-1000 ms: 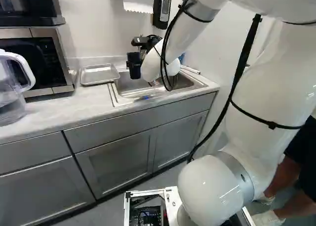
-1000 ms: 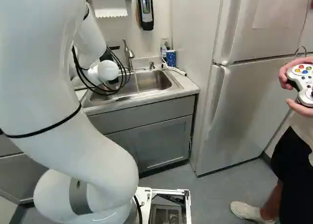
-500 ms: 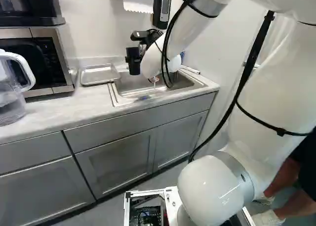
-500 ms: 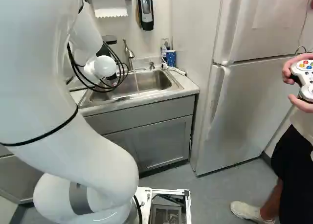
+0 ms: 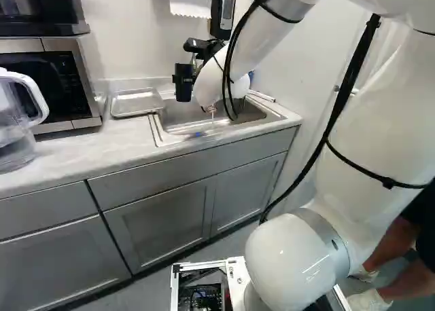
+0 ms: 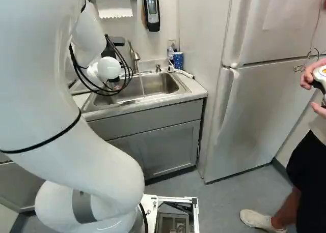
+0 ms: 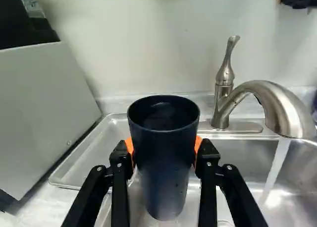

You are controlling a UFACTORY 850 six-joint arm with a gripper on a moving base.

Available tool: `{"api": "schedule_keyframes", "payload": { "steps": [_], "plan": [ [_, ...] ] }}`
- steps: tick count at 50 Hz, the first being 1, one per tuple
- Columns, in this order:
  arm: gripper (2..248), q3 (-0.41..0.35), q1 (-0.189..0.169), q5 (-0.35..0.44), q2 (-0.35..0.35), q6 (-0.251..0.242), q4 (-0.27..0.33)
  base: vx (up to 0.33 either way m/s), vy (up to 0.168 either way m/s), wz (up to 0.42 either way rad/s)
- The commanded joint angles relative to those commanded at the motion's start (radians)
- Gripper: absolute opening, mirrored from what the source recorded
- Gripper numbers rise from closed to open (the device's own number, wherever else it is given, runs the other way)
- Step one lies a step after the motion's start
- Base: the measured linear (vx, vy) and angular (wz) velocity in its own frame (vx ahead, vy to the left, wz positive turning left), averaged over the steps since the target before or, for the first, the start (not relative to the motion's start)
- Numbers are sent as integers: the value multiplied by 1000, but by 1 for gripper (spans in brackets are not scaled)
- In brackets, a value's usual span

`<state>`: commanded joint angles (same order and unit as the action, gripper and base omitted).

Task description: Rinse the cup and place it in the tray

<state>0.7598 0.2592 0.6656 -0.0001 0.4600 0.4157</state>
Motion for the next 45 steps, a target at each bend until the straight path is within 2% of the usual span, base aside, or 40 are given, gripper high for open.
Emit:
{"api": "schedule_keyframes", "payload": {
  "steps": [45],
  "plan": [
    [125,0,0,0,0,473,0,0,0,0]
  ]
}}
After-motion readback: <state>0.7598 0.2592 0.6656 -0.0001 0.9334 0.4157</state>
